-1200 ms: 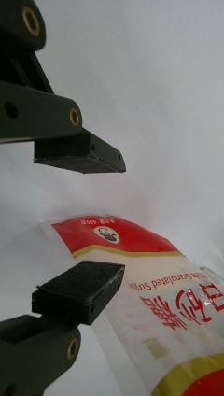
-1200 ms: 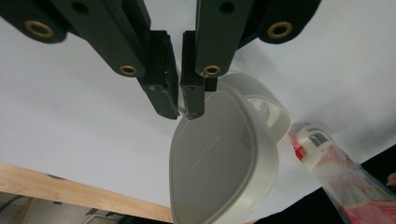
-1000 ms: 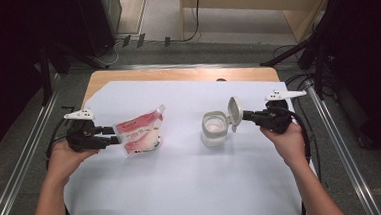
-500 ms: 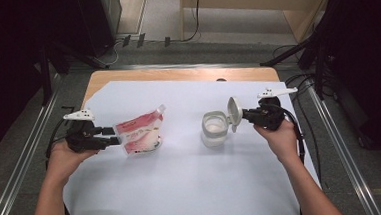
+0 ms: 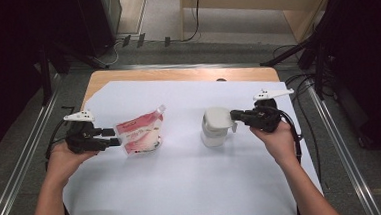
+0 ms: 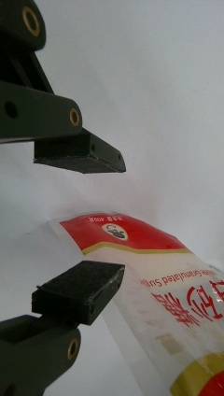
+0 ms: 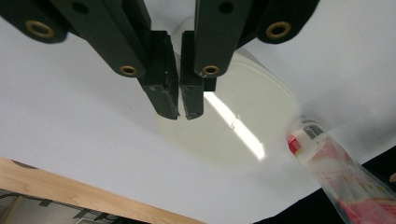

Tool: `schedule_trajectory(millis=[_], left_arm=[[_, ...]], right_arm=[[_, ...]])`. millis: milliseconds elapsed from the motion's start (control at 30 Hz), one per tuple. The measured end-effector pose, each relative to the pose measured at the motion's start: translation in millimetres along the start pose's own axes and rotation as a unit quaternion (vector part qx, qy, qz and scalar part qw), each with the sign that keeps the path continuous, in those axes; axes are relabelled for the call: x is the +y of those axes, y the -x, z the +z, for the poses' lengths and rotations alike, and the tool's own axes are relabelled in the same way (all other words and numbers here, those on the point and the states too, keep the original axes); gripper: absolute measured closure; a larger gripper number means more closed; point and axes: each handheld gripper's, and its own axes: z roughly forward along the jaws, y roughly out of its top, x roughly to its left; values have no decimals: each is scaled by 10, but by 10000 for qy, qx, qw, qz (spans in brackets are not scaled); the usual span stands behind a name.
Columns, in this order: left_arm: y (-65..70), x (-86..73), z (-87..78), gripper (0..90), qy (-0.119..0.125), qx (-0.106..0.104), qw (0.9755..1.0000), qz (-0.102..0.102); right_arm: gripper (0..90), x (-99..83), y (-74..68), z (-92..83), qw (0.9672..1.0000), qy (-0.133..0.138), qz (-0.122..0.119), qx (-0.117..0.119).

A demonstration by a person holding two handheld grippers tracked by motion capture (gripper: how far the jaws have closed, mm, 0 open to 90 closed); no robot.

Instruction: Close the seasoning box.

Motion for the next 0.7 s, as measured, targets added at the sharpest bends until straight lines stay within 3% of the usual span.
schedule_trajectory(millis=[200,333,700], left_arm=[[-2,-2,2,454,-10,5,10000,2],[-9,-6,7,454,-50,-33,10000,18],[3,-7,-3,454,-39,-1,10000,-14]], right_arm=[[764,0,-13,-15,9998,-11,-175,-107],[656,-2,-10,-37,9997,44,-214,-100],[538,-92,75,-182,9995,185,-158,-185]])
